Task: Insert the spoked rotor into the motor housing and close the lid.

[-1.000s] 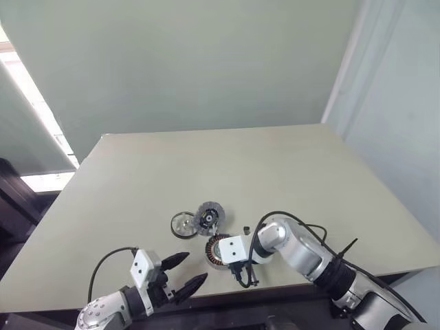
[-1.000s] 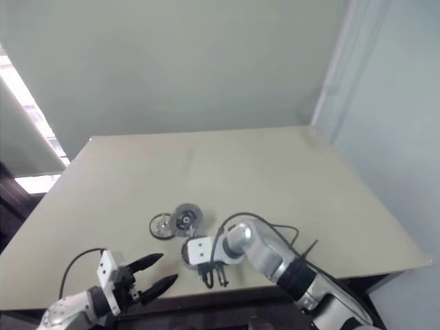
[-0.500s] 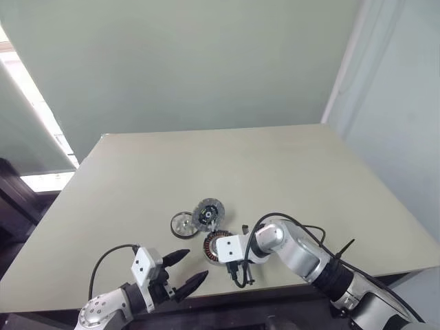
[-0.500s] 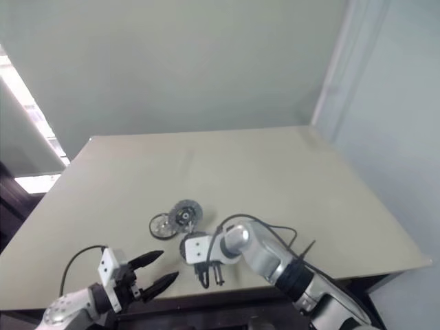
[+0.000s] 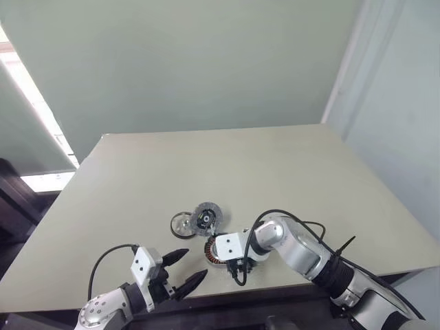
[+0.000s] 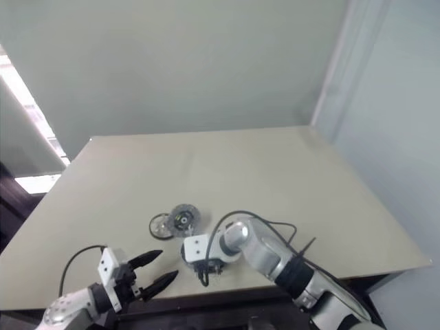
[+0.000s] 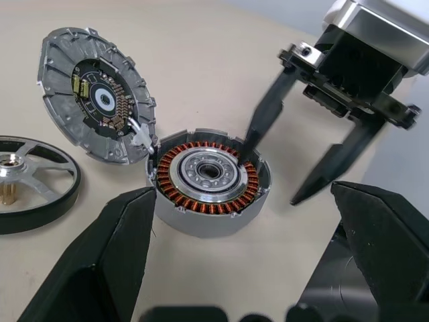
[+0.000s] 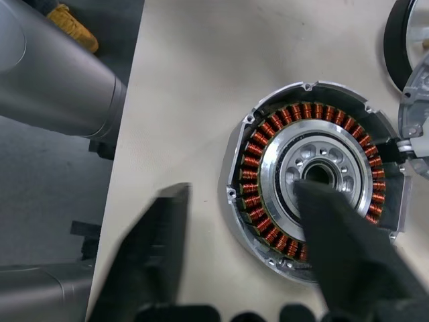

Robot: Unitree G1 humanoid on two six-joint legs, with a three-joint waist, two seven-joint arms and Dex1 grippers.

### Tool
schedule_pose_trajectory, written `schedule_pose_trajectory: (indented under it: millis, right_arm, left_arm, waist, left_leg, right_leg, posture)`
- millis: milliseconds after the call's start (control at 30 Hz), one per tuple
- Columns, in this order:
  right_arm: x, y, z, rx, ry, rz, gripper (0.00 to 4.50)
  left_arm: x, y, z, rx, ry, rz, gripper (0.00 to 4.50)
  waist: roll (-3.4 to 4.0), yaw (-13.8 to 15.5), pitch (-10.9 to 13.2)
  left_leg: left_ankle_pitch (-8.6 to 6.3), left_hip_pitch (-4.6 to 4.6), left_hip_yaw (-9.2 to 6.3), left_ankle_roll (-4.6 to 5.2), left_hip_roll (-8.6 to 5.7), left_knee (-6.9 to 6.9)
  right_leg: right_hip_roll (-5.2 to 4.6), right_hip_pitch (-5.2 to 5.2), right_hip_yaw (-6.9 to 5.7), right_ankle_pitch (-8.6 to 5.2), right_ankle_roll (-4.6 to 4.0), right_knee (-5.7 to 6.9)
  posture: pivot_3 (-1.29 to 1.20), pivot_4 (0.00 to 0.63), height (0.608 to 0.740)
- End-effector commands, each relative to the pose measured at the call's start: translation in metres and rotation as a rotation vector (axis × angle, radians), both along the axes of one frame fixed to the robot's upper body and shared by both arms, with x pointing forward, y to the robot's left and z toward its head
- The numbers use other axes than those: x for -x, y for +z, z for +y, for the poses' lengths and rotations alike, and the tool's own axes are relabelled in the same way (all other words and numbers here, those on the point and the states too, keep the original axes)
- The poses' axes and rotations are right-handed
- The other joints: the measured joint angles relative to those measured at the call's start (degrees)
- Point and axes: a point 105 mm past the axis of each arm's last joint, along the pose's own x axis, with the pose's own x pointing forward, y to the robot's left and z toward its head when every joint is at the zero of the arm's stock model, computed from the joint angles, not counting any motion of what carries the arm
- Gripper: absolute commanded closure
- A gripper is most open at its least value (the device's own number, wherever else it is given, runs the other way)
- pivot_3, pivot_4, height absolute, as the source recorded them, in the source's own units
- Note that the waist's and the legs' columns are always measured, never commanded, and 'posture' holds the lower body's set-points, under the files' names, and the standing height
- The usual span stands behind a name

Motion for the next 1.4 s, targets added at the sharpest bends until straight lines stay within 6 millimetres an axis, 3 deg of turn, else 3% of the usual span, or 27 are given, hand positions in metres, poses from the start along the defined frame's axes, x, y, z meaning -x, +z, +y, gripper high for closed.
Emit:
schedule_pose_trajectory:
  millis: [33, 67, 100, 333, 467, 700, 1000, 1333, 1400]
  right_arm:
    - [-0.002, 0.017, 0.006, -0.042, 0.017, -0.046, 0.46]
    - [-0.003, 0.018, 0.007, -0.050, 0.013, -0.050, 0.08]
    - [-0.003, 0.019, 0.007, -0.054, 0.012, -0.053, 0.03]
    - [-0.018, 0.044, 0.006, -0.181, -0.082, -0.062, 0.03]
    - [-0.023, 0.056, 0.000, -0.285, -0.148, -0.045, 0.03]
    - [-0.025, 0.066, -0.009, -0.389, -0.214, -0.044, 0.03]
    - [-0.019, 0.056, -0.025, -0.395, -0.254, -0.027, 0.03]
    - [-0.022, 0.054, -0.034, -0.402, -0.323, -0.033, 0.03]
    - [-0.024, 0.055, -0.036, -0.406, -0.344, -0.035, 0.41]
  left_arm:
    - [-0.005, 0.007, 0.001, -0.009, 0.005, -0.042, 0.00]
    - [-0.005, 0.007, 0.002, -0.009, 0.006, -0.041, 0.00]
    - [-0.005, 0.007, 0.002, -0.008, 0.007, -0.041, 0.00]
    - [-0.010, 0.007, 0.019, 0.102, 0.206, -0.003, 0.00]
    - [-0.016, -0.004, 0.044, 0.223, 0.519, 0.131, 0.00]
    - [-0.028, -0.019, 0.051, 0.490, 0.718, 0.326, 0.00]
    - [-0.066, -0.024, 0.053, 0.665, 0.811, 0.374, 0.00]
    - [-0.092, -0.033, 0.051, 0.762, 0.860, 0.436, 0.00]
    - [-0.098, -0.034, 0.049, 0.780, 0.865, 0.449, 0.00]
  waist:
    - [0.00, 0.00, 0.00]
    - [0.00, 0.00, 0.00]
    - [0.00, 0.00, 0.00]
    - [-0.01, -0.01, -0.01]
    - [-0.06, 0.06, -0.01]
    - [-0.16, 0.09, 0.00]
    - [-0.35, 0.19, -0.07]
    - [-0.43, 0.17, -0.07]
    - [-0.44, 0.24, -0.08]
  left_leg:
    - [0.00, 0.00, 0.00, 0.00, 0.00, 0.00]
    - [0.00, 0.00, 0.00, 0.00, 0.00, 0.00]
    - [0.00, 0.00, 0.00, 0.00, 0.00, 0.00]
    - [0.00, 0.00, -0.01, 0.00, 0.00, 0.00]
    - [0.00, -0.01, -0.02, 0.00, 0.00, 0.00]
    - [0.00, 0.00, -0.09, 0.00, -0.01, 0.08]
    - [0.00, -0.03, -0.09, -0.01, -0.04, 0.11]
    - [0.01, -0.03, -0.07, -0.01, -0.05, 0.11]
    - [0.01, -0.04, -0.06, -0.01, -0.07, 0.12]
  right_leg:
    - [0.00, 0.00, 0.00, 0.00, 0.00, 0.00]
    - [0.00, 0.00, 0.00, 0.00, 0.00, 0.00]
    - [0.00, -0.01, 0.00, 0.00, 0.00, 0.00]
    - [0.00, -0.01, 0.00, 0.00, 0.00, 0.00]
    - [-0.02, 0.01, 0.00, 0.01, 0.02, -0.01]
    - [-0.02, 0.09, -0.07, 0.06, 0.10, -0.01]
    - [0.01, 0.10, -0.07, 0.07, 0.12, -0.03]
    - [0.03, 0.10, -0.03, 0.09, 0.14, -0.03]
    - [0.02, 0.13, -0.03, 0.08, 0.14, -0.04]
  posture:
    - [0.00, 0.000, 0.740]
    - [0.00, 0.000, 0.740]
    - [0.00, 0.000, 0.740]
    - [0.00, 0.000, 0.740]
    - [0.00, 0.000, 0.740]
    - [0.00, 0.000, 0.740]
    - [0.00, 0.000, 0.740]
    - [0.00, 0.000, 0.740]
    - [0.00, 0.000, 0.740]
